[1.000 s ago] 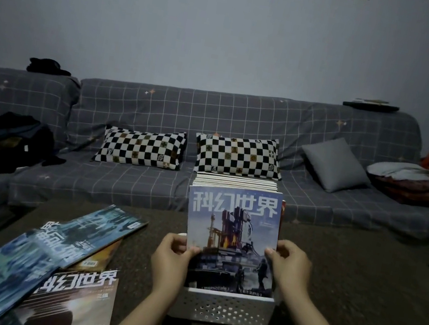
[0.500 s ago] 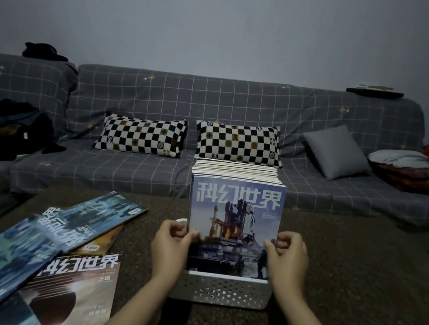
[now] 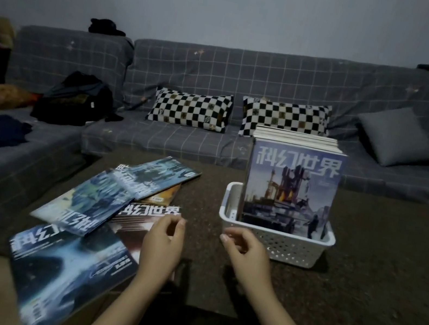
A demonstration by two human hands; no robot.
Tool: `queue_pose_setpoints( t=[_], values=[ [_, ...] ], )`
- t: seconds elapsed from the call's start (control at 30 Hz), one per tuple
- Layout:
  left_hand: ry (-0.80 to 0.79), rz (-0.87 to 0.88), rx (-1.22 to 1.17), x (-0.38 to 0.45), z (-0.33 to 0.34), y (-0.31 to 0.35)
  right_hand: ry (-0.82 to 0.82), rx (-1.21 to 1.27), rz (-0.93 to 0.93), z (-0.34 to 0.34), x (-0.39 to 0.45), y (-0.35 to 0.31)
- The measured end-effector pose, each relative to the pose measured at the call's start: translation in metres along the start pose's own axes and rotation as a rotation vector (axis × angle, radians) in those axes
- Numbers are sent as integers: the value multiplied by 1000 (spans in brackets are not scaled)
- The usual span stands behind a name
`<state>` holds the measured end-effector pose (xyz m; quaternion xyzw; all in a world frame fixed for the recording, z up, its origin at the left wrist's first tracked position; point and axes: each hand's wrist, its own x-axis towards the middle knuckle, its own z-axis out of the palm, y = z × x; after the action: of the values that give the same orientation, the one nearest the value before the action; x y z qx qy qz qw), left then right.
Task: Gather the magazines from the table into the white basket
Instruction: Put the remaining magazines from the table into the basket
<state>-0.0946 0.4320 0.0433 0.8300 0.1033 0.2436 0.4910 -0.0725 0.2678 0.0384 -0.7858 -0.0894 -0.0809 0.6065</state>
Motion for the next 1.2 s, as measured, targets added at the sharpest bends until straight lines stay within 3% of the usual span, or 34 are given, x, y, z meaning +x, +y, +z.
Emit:
queue_pose_setpoints(
  t=[0.3,0.43,0.7,0.93,1.1,1.2],
  values=[
    [-66,-227,534,-41,-59,-86,-273,-179,154,81,-38,25],
    [-97,-233,712,-46,-69,-102,-290,-275,141,104,-41,28],
    [-186,-160,769,-48,-47,-74,-232,-353,126,116,-29,30],
    [-310,-110,622,-47,-28,-56,-231,-485,189,98,-4,36],
    [-200,-163,325,-54,-33,-70,-220,-561,236,98,10,31],
    [-26,-140,349,-64,-35,-78,-204,-583,271,99,11,29]
  ],
)
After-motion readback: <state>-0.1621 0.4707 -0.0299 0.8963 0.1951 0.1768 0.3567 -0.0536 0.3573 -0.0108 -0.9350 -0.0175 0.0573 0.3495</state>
